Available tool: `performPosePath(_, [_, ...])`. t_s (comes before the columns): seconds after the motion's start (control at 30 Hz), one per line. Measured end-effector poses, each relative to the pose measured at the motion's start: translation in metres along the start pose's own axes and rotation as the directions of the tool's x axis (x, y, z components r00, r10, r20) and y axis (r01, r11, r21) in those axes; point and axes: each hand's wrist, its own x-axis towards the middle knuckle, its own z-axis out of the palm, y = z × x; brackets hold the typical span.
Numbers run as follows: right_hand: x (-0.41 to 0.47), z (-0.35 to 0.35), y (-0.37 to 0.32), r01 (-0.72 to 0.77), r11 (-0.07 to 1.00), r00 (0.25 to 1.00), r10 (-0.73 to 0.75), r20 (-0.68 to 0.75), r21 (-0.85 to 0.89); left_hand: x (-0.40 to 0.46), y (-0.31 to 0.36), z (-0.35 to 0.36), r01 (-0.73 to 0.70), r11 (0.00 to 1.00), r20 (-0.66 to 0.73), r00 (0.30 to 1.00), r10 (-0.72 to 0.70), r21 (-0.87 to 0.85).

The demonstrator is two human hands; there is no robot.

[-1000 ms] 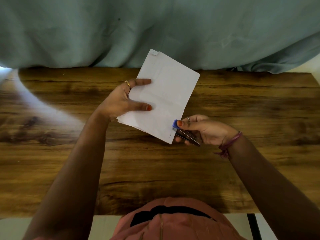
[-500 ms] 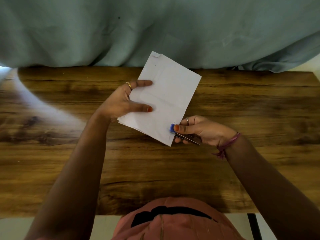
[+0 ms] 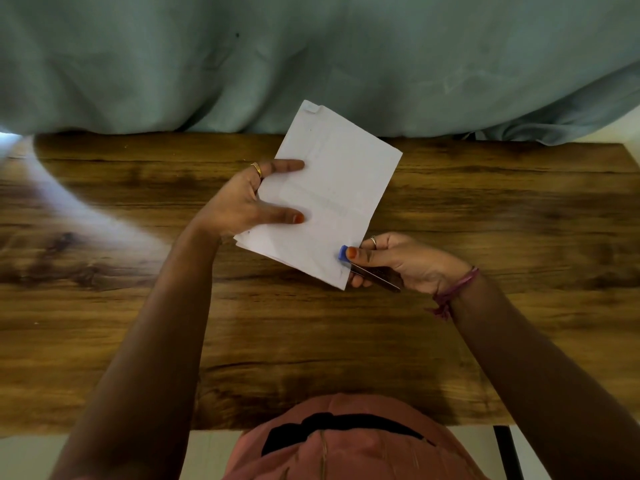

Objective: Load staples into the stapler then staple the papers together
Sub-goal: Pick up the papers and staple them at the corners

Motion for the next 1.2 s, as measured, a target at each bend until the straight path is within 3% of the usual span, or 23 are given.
performPosePath(0.37, [-0.003, -0.011, -0.008, 0.007, 0.995, 1.0, -0.01, 0.024, 0.1, -0.001, 0.003, -0.001, -0.018, 1.0, 0.015, 1.0, 0.018, 0.02])
performPosePath(1.2, [0.01, -0.006, 0.002, -0.011, 0.997, 0.996, 0.017, -0.082, 0.071, -0.001, 0.003, -0.002, -0.004, 0.998, 0.012, 1.0, 0.003, 0.067])
